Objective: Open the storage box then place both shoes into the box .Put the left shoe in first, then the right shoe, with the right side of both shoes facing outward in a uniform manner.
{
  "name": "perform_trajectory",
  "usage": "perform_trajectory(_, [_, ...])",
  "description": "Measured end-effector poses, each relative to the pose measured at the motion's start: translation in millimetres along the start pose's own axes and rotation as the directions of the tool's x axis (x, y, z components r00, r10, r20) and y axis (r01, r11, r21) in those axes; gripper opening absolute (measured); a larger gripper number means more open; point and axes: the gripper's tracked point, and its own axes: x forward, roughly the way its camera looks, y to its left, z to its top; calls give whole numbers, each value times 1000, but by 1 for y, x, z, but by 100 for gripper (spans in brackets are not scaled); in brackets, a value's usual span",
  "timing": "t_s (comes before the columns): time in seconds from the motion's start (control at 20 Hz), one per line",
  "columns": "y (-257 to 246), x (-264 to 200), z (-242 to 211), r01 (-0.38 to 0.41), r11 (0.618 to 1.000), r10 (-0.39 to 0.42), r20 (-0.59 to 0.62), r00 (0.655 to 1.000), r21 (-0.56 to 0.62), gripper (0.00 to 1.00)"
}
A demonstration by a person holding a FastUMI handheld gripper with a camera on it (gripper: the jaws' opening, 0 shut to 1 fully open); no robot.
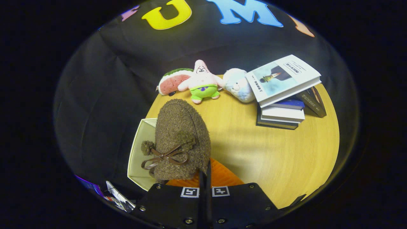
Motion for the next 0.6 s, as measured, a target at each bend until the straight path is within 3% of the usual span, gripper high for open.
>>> perform_trajectory(0.25, [61, 16, 5, -33, 999, 33, -19, 999, 7, 1])
perform_trajectory(0.6, [93, 61, -11, 29, 1000, -29, -81, 996, 3, 1])
